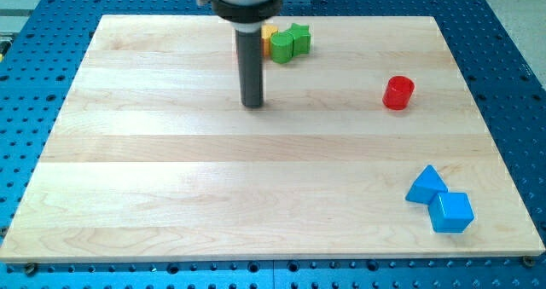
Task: Move your arm to the left of the red circle
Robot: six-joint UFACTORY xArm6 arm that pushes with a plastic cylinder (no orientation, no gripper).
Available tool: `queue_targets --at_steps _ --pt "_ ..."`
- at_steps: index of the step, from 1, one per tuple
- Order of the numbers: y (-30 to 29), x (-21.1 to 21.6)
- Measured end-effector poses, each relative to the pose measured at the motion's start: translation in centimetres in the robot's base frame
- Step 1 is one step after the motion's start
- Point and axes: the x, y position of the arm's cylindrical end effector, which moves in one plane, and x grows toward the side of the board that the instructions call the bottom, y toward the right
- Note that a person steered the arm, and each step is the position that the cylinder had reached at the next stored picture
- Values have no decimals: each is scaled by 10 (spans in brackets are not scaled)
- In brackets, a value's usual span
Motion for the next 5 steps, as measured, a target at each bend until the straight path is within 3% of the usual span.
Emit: queue_targets --at_steps 4,5 --pt "21 4" --pt "79 6"
